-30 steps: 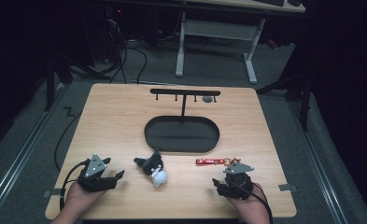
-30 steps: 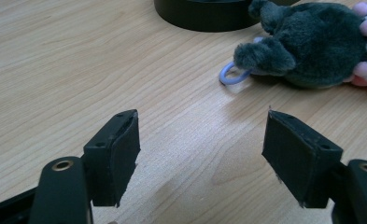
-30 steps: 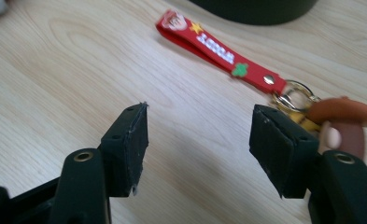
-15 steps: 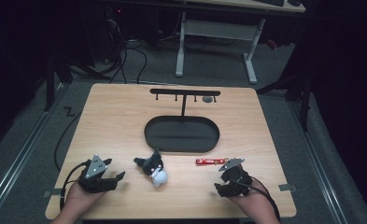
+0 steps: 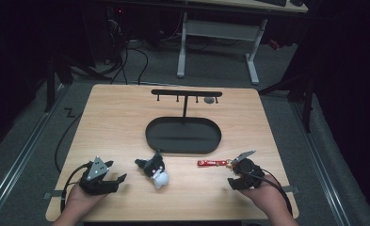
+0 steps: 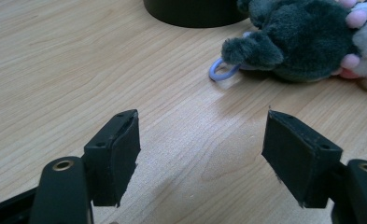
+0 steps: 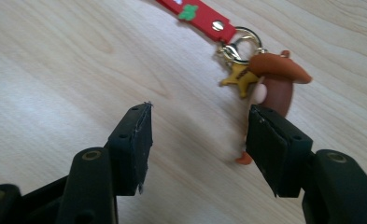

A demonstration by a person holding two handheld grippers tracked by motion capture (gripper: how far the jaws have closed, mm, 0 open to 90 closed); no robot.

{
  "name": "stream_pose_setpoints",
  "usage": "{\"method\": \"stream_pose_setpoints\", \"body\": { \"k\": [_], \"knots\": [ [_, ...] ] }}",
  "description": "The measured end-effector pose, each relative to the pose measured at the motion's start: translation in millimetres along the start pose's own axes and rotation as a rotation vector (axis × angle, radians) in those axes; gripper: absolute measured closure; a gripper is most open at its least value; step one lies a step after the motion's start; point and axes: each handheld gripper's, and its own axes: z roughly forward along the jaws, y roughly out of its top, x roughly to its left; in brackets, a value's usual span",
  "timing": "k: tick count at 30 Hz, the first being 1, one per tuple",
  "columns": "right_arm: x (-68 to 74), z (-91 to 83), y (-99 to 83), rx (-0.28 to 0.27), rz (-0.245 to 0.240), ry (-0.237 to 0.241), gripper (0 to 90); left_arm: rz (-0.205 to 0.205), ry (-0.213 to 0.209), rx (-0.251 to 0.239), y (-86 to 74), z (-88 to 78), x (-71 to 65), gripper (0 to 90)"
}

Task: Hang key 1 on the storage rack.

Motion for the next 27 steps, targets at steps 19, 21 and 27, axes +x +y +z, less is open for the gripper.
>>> {"method": "stream_pose_setpoints", "body": {
  "k": [19, 21, 27],
  "knots": [
    [-36.1, 21.8, 22.1, 0.118, 0.088, -0.027, 58.0, 0.006, -0.007, 0.004, -0.7, -0.1, 0.2, 27.8],
    [-39.3, 24.7, 22.7, 0.133, 0.099, -0.024, 60.6, 0.006, -0.007, 0.003, -0.8, -0.1, 0.3, 27.8],
    [-44.6, 29.7, 23.1, 0.154, 0.125, -0.008, 62.9, 0.006, -0.009, 0.001, -0.7, -0.1, -0.1, 27.8]
  ]
}}
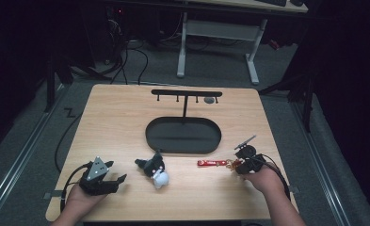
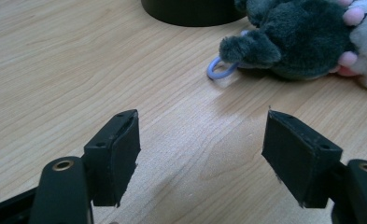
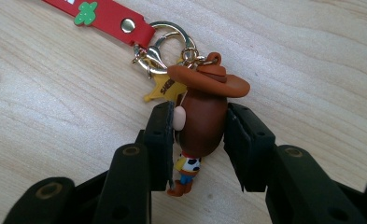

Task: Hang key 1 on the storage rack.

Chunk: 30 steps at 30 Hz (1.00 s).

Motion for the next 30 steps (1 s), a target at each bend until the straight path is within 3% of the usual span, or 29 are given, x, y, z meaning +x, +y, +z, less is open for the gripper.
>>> {"method": "stream_pose_setpoints", "body": {
  "k": [3, 10, 25, 28, 30],
  "knots": [
    [-1.8, 1.2, 0.5, 0.002, 0.007, 0.015, 63.1, 0.003, -0.001, 0.003, 0.0, 0.3, -0.1, 27.8],
    [-1.6, 8.0, 3.3, 0.037, -0.011, -0.007, 64.1, 0.004, -0.004, 0.004, 0.2, 0.7, -0.9, 27.8],
    [-6.1, 8.9, 3.9, 0.039, 0.008, 0.024, 65.6, 0.008, -0.010, 0.004, 0.3, 0.9, -1.4, 27.8],
    [-6.4, 6.8, 5.7, 0.045, 0.006, 0.022, 66.0, 0.007, -0.010, 0.005, 0.3, 1.0, -1.0, 27.8],
    [-6.8, -1.4, 7.8, 0.028, 0.010, 0.046, 66.0, 0.007, -0.010, 0.008, 0.3, 1.4, -0.8, 27.8]
  ]
}}
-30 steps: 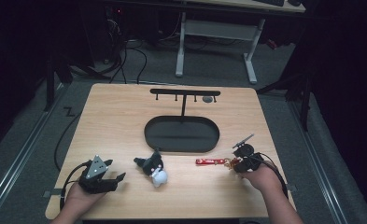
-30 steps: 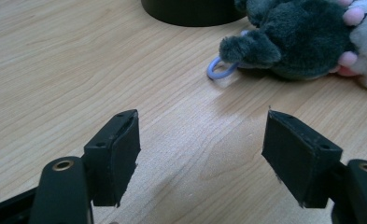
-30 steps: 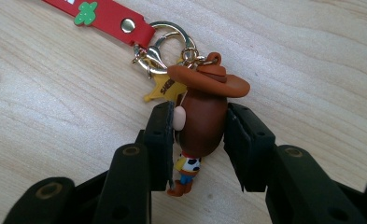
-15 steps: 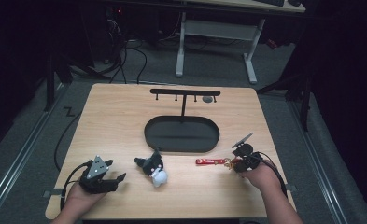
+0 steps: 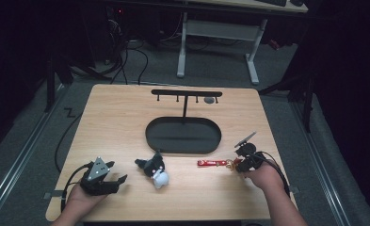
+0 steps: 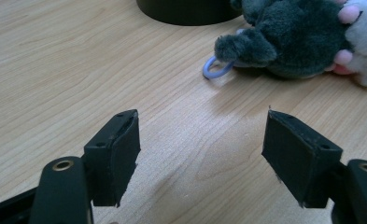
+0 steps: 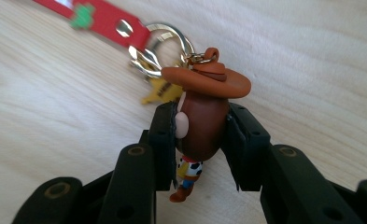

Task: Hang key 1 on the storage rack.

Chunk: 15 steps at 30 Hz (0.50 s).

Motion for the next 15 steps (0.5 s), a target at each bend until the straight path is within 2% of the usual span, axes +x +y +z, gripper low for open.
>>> {"method": "stream_pose_setpoints", "body": {
  "k": [3, 4, 5, 15],
  "knots": [
    [1.5, -17.6, 3.1, -0.020, -0.011, 0.015, 66.1, 0.002, -0.001, 0.003, 0.0, 0.8, -0.4, 27.8],
    [1.5, -17.6, 3.1, -0.020, -0.011, 0.015, 66.1, 0.002, -0.001, 0.003, 0.0, 0.8, -0.4, 27.8],
    [3.1, -30.1, 5.3, -0.032, -0.020, 0.025, 66.2, 0.002, -0.003, 0.005, 0.2, 1.2, -0.9, 27.8],
    [12.9, -85.5, 17.5, -0.089, -0.043, 0.026, 66.2, 0.004, -0.002, -0.008, 0.9, 0.6, -1.6, 27.8]
  ]
}}
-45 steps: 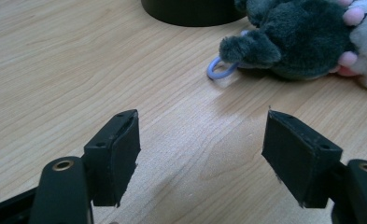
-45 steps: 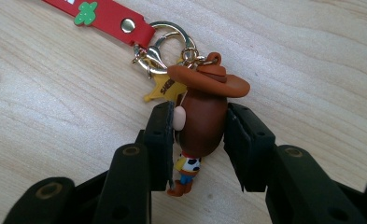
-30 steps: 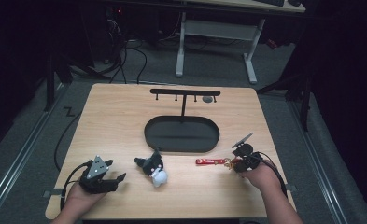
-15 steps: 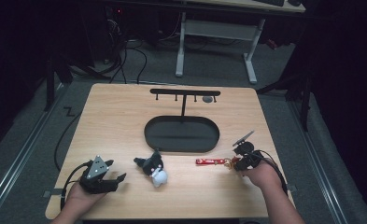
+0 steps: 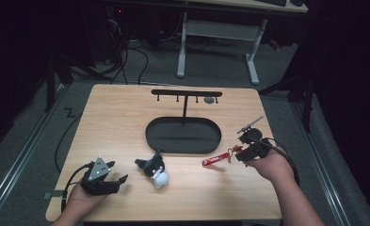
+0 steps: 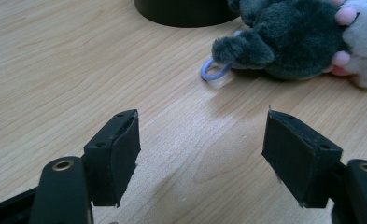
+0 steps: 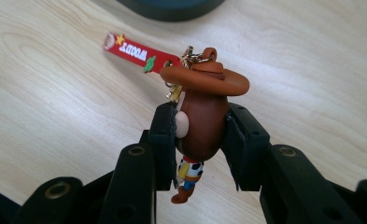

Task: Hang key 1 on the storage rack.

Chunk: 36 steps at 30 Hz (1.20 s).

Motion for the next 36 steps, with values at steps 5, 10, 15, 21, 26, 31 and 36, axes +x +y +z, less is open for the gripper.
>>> {"method": "stream_pose_setpoints", "body": {
  "k": [5, 10, 15, 21, 26, 31, 36],
  "knots": [
    [2.1, -21.9, 10.8, -0.034, -0.013, 0.000, 66.3, 0.001, 0.000, -0.002, -0.1, -0.8, 0.0, 27.8],
    [4.7, -36.6, 27.1, -0.060, -0.031, -0.020, 66.3, 0.005, -0.001, 0.003, -0.3, -1.4, 0.0, 27.8],
    [5.5, -43.9, 45.8, -0.075, -0.042, -0.046, 66.3, -0.002, -0.001, -0.004, -1.0, -1.8, 0.9, 27.8],
    [5.0, -46.4, 67.6, -0.098, -0.035, -0.052, 66.2, -0.004, -0.004, -0.001, -1.7, -2.6, 2.0, 27.9],
    [2.4, -45.6, 82.1, -0.091, -0.023, -0.040, 66.2, -0.002, -0.007, 0.003, -2.0, -2.9, 2.2, 27.9],
    [-1.5, -46.7, 94.0, -0.091, -0.013, -0.037, 66.3, -0.001, -0.024, 0.012, -2.7, -2.1, 2.2, 28.6],
    [-3.9, -51.1, 102.6, -0.092, 0.002, -0.045, 66.3, 0.011, -0.022, 0.012, -2.5, -2.1, 1.0, 29.0]
  ]
}}
